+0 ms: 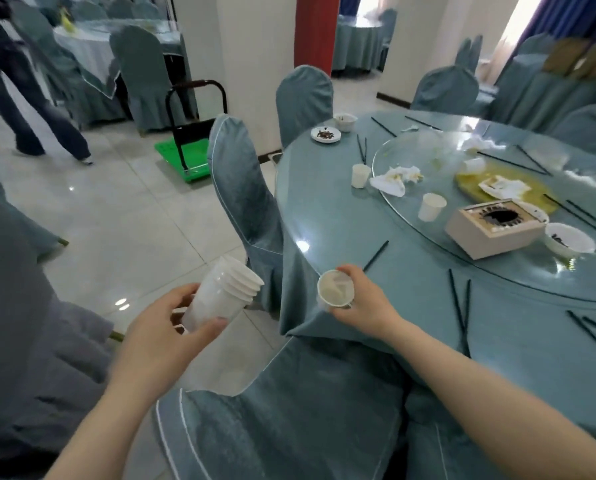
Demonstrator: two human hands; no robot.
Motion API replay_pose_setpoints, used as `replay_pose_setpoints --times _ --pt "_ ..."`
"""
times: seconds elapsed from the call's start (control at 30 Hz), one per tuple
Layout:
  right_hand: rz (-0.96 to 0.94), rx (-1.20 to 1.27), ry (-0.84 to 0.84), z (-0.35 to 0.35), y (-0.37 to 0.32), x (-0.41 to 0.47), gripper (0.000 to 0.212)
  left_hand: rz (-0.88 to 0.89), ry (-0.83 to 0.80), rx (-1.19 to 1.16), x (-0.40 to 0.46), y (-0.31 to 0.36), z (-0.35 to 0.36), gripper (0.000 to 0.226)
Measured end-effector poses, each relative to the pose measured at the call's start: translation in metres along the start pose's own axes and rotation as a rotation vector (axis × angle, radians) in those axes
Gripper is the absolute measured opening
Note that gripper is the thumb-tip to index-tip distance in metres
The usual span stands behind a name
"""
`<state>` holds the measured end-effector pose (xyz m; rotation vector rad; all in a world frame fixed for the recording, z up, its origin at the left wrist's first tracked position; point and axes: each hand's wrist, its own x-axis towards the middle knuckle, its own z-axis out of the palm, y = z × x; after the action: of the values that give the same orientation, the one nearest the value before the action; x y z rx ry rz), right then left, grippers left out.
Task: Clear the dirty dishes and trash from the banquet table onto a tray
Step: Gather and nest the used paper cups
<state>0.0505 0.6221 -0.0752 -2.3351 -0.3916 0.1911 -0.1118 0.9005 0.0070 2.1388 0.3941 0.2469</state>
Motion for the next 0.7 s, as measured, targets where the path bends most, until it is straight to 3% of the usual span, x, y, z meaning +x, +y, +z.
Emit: replay_pose_setpoints --times 0.2,0.37,0.7 --pt "-0.06 0.366 0.06 0.014 -0.119 -0.036 0.07 0.13 -0.055 0.002 0.001 -0.025 -0.07 0.054" --pt "-0.108 0.761 0.049 0.037 -0.202 -0.054 0.054 0.243 -0.072 0.008 0.009 -0.043 -0.117 0.057" --pt "-0.11 0.577 -0.063 0.045 -0.242 -0.018 0.056 0.376 -0.209 0.091 0.085 -0.026 -0.116 0.06"
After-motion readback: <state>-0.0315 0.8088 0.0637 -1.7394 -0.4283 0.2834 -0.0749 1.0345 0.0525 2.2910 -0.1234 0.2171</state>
